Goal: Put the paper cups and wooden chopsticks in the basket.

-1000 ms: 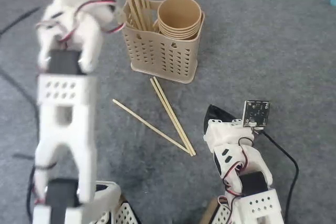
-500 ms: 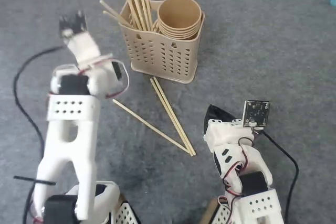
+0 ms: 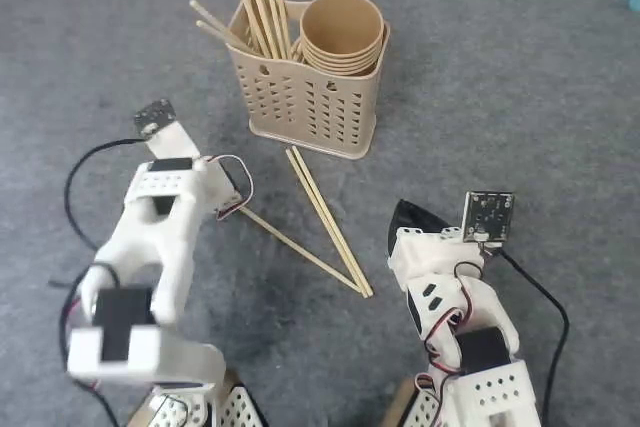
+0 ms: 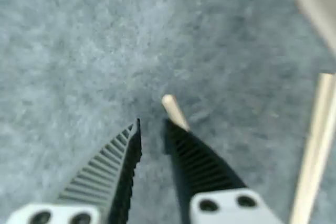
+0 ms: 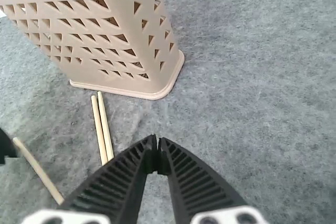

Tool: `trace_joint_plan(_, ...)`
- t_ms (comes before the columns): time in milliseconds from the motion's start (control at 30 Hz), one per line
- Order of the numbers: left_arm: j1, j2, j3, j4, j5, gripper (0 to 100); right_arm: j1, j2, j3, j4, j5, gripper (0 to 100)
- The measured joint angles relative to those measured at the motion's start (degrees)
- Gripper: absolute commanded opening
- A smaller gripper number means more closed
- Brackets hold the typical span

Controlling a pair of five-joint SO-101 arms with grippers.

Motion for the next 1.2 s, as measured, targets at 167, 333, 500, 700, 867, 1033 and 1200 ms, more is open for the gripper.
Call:
trace_joint_plan(167,-0.26,5.8,-5.36,0.0,0.09,18,0.0,0.0,0.0,0.0,0.0,0.9)
trace_joint_plan(333,-0.18,5.98,-6.24,0.0,1.93,18,0.0,0.0,0.0,0.0,0.0,0.9)
trace_joint_plan(500,-0.18,5.71,-6.24,0.18,2.37,18,0.0,0.0,0.0,0.0,0.0,0.9)
trace_joint_plan(700,3.08,-5.19,-5.19,6.07,2.64,18,0.0,0.0,0.0,0.0,0.0,0.9)
trace_joint_plan(867,6.24,-10.9,0.7,0.79,5.01,18,0.0,0.0,0.0,0.0,0.0,0.9)
trace_joint_plan(1033,4.57,-7.21,1.41,-2.55,5.54,18,0.0,0.0,0.0,0.0,0.0,0.9)
trace_joint_plan(1200,2.11,4.04,-2.81,-4.22,7.74,9,0.0,0.0,0.0,0.0,0.0,0.9)
